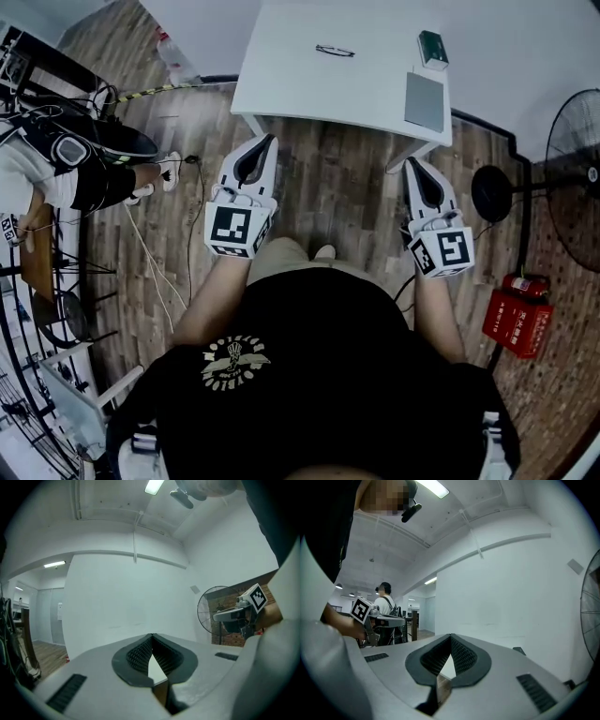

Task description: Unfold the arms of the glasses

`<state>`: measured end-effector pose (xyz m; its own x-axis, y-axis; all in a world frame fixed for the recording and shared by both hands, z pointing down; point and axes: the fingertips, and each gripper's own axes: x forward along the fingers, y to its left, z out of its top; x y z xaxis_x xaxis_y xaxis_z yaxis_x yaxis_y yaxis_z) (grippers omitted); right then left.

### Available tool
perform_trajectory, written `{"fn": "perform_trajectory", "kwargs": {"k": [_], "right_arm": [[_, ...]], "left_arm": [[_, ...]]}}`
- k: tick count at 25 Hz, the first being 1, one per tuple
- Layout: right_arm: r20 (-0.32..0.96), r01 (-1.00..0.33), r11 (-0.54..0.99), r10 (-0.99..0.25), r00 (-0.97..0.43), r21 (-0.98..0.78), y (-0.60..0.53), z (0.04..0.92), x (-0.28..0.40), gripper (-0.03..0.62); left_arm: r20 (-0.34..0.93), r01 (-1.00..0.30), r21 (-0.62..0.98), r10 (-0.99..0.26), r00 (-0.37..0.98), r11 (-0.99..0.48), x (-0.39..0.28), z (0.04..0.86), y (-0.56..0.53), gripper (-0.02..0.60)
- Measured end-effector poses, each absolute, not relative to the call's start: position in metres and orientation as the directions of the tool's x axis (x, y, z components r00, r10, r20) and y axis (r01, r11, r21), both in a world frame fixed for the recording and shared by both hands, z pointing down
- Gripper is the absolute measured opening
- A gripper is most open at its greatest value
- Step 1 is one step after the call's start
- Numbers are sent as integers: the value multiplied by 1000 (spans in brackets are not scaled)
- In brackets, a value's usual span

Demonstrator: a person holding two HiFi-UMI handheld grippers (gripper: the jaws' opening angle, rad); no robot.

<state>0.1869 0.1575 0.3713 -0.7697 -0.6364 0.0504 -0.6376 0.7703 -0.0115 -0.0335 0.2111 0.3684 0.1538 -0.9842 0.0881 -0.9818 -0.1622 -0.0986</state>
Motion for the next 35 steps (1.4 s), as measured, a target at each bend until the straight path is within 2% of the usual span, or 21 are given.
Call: {"fn": "perform_trajectory", "kwargs": {"k": [18,35], "right_arm": [[59,-642,767,-641,-766,-2,148,378,178,2],[77,-644,764,-641,-763,-21,79,385,139,2]], "left_arm": [[77,-973,-97,-976,203,-210,-28,372,186,6],[118,-967,-101,-968,220,-232,-63,384,117,6]]}}
